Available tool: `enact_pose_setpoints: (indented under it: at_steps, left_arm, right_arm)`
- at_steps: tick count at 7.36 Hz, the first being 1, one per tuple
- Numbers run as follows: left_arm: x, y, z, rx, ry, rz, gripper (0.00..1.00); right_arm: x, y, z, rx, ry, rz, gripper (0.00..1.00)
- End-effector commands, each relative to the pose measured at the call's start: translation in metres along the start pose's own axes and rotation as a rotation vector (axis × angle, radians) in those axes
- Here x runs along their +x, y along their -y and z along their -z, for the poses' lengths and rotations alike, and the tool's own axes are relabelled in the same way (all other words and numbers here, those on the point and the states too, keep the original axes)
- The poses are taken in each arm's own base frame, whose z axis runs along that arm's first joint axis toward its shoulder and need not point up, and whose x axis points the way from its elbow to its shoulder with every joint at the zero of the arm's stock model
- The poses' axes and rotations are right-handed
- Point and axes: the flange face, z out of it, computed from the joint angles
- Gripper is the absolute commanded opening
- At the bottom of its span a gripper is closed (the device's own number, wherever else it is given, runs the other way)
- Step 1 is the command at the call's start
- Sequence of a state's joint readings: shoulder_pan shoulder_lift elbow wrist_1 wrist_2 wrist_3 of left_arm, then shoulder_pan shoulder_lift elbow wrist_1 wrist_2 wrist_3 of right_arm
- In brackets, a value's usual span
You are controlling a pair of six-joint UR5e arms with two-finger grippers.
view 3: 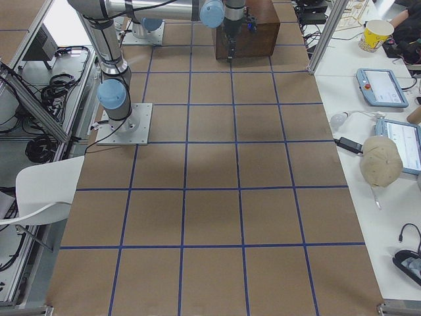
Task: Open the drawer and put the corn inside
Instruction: 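Release the handle and move the left gripper toward the yellow corn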
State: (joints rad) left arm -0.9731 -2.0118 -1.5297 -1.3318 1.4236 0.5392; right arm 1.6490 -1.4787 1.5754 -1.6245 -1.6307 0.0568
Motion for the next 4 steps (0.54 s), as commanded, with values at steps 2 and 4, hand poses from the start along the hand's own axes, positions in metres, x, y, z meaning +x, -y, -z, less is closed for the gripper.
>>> enact_pose_setpoints:
  at_steps: [2, 4]
  left_arm:
    - [0.003, -0.003, 0.010, 0.014, 0.008, -0.001, 1.00]
    - [0.009, -0.004, 0.032, 0.031, 0.021, -0.007, 1.00]
  right_arm:
    - [0.000, 0.000, 0.000, 0.000, 0.000, 0.000, 1.00]
    - [0.000, 0.000, 0.000, 0.000, 0.000, 0.000, 1.00]
